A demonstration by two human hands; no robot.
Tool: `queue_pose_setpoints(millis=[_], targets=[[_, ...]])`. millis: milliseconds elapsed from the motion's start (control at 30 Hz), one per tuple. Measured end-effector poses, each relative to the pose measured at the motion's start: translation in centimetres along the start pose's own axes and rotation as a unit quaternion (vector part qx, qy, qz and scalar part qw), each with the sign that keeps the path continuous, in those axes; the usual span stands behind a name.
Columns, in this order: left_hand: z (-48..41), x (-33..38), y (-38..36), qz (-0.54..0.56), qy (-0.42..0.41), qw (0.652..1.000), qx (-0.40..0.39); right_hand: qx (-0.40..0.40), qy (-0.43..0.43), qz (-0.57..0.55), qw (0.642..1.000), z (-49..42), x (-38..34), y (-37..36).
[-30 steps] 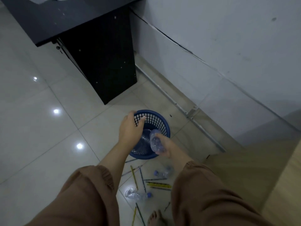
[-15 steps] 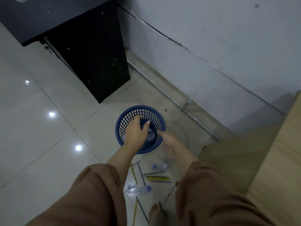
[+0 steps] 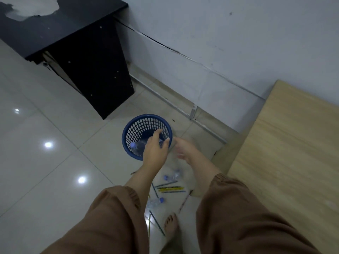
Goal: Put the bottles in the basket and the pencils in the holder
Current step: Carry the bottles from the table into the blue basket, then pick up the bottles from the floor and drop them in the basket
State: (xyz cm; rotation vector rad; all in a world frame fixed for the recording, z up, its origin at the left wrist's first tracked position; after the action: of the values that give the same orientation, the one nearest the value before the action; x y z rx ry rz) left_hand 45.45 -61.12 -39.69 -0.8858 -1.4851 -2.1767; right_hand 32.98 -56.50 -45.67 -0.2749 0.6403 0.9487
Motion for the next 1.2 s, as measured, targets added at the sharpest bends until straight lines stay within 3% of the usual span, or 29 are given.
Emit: queue_pose_setpoints(millis=[333,700,1000,1200], targets=[[11.0,-1.6,0.1,0.02,-0.022,1.0,-0.002,0.016,-0.003,-0.02,1.0,7.9,7.4,1.5],[13.0,-7.1,-0.2,-0.015,-0.007,0.999,-0.029,0.026,-0.033,0.024,0.999,9.4,14.6,-0.2],[9.7,-19.4,-3.9,-0.064,0.007,0.994,-0.091,0.047,0.006,0.098,0.994,1.3,21.5,-5.3],[4.6,-29.9,-10.9,-0.104,-0.018,0.988,-0.115,0.021,0.064,0.26,0.963,-9.2,29.8,-7.9]])
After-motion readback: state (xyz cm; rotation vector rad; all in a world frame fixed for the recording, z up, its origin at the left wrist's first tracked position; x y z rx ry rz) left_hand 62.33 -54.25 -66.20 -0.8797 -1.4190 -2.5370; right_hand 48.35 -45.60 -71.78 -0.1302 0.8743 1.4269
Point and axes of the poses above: each hand's wrist, its own z-axis away from the middle knuckle, its own y-axis out of the back of the hand, x = y × z, the point moved 6 cm from there along -z, towards the middle knuckle, and after that the axes turned 6 degrees about -z, right-handed, at the moved point
